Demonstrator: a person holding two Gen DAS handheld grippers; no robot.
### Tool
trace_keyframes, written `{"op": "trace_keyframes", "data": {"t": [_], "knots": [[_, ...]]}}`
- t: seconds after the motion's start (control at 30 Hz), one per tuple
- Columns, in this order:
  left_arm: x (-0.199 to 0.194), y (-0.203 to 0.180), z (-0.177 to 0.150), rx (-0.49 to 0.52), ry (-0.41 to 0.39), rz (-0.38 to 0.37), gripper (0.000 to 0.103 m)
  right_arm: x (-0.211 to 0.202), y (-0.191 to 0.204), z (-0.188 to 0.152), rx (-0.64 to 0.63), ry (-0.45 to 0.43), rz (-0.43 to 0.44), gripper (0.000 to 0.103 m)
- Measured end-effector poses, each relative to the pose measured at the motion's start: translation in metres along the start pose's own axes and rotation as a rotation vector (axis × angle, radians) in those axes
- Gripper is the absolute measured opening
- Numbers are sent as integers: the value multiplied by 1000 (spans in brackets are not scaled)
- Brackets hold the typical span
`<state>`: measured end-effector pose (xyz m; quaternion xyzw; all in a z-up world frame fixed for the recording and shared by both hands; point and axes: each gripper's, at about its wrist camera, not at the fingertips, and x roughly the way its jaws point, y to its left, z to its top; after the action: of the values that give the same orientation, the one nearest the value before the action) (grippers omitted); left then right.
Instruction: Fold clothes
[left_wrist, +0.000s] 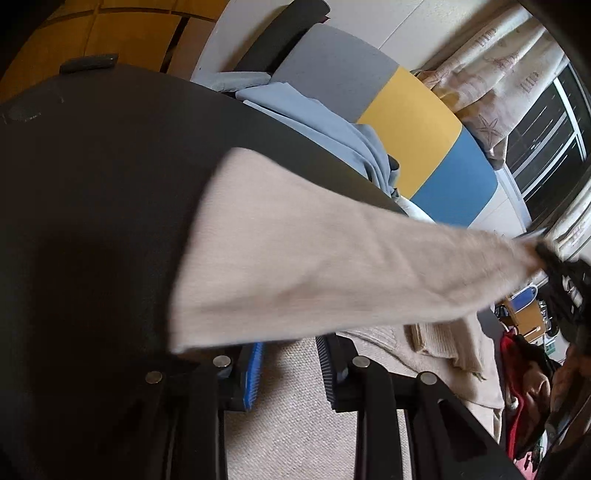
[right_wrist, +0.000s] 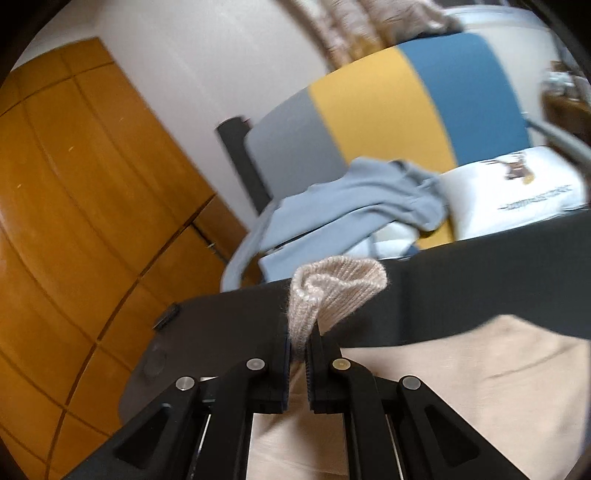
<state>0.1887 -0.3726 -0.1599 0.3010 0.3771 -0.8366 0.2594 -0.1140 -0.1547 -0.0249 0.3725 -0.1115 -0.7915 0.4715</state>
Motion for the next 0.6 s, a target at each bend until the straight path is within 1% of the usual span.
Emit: {"op": "trace_keyframes", "data": {"t": [0.1, 0.2, 0.3, 0.47, 0.53, 0.6], "knots": [[-2, -7, -7, 52, 5, 22, 27, -24, -43, -13, 61, -16, -58, 7], [-5, -9, -14, 76, 7, 21, 27, -40, -86, -37, 122, 0, -128, 7], [-8, -10, -17, 102, 11, 29, 27, -50, -120, -62, 183, 18, -176, 7], [-17, -12, -25, 138, 24, 34, 27, -49, -155, -88, 233, 56, -232, 7], [-20, -10, -26, 138, 29, 41, 27, -47, -161, -92, 245, 56, -229, 7], [-26, -8, -24, 109, 52, 26, 27, -48, -159, -90, 236, 47, -223, 7]]}}
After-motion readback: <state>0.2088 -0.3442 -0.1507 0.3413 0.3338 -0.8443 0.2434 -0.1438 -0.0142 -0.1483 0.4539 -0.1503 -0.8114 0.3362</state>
